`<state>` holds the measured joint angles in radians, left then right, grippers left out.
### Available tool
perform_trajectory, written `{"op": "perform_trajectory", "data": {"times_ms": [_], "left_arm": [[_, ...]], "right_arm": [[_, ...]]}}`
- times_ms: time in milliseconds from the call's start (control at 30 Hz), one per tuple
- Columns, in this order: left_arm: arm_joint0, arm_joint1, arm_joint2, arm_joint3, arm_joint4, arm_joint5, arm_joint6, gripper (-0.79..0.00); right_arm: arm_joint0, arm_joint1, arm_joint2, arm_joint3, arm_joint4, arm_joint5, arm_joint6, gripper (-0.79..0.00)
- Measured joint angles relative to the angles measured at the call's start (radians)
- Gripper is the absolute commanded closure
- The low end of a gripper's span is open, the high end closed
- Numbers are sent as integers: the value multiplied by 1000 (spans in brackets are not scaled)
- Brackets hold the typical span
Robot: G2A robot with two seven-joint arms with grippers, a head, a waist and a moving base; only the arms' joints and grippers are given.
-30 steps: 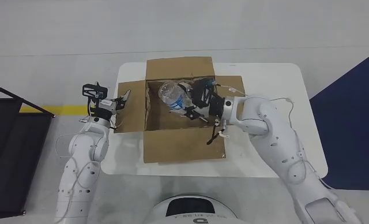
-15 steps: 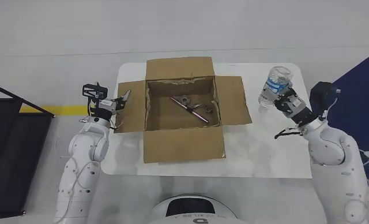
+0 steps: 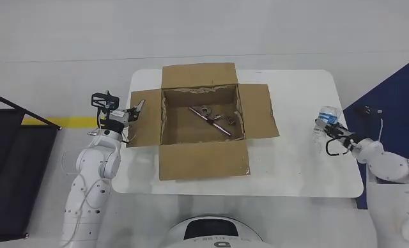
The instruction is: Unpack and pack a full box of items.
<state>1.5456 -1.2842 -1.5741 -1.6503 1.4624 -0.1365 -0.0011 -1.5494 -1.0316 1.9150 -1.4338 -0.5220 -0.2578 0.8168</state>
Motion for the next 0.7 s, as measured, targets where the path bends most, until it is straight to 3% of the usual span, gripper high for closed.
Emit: {"op": "perform_trajectory", "data": {"times_ms": [333,367,500,567,600,633,667,700], "left_arm": [[0,0,0,0,0,0,0,-785],[0,0,0,0,0,0,0,-785],[0,0,0,0,0,0,0,-785],[0,0,0,0,0,0,0,-785],[0,0,0,0,0,0,0,-785],[0,0,0,0,0,0,0,-785],[0,0,0,0,0,0,0,-785],[0,0,0,0,0,0,0,-785]], "right_arm": [[184,0,-159,199,-26,46,115,0],[197,0,-168,216,-30,48,118,-52],[246,1,-206,280,-35,60,151,-111],[266,1,-225,299,-42,70,169,-194],[278,1,-235,308,-46,77,174,-299],[284,1,-240,312,-47,80,174,-428],[288,1,-243,313,-47,82,172,-785],[290,1,-243,307,-48,88,164,-785]]}}
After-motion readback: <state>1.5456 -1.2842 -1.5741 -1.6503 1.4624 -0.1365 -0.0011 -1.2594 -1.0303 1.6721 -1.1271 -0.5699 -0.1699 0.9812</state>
